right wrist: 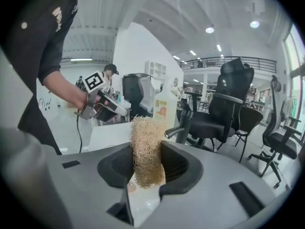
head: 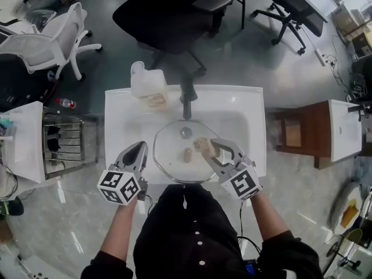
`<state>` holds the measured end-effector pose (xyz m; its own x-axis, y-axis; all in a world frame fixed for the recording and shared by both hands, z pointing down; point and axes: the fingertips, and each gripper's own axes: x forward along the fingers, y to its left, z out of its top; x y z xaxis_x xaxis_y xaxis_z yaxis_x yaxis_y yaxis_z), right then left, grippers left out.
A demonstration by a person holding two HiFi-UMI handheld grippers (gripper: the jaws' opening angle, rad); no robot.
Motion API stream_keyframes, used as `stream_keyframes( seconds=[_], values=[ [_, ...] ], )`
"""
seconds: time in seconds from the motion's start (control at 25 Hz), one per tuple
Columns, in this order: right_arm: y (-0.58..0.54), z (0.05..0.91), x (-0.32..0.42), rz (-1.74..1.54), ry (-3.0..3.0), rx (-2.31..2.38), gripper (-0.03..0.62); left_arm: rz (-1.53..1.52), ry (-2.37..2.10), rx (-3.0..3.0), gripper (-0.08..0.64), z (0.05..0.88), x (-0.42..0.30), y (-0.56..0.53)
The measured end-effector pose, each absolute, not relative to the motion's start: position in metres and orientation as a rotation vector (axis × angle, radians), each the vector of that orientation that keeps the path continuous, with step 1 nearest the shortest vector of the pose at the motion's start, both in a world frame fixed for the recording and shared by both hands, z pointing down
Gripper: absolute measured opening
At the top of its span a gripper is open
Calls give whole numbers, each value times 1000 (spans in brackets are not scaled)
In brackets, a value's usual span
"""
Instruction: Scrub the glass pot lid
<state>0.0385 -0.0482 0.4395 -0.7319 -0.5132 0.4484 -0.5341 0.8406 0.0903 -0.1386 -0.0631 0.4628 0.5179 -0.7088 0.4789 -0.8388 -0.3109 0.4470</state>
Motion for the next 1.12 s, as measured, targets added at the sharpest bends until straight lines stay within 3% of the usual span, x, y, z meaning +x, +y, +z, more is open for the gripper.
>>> stream_keyframes(
  seconds=[0.6,1.12],
  values=[
    [-42,302,106,87,-2704,1476,149,98,-1492,2425,25,329,-135,-36],
    [-25,261,142,63,-2702,1777,149,28,-1605,2533,25,278,-147,-16]
  ],
)
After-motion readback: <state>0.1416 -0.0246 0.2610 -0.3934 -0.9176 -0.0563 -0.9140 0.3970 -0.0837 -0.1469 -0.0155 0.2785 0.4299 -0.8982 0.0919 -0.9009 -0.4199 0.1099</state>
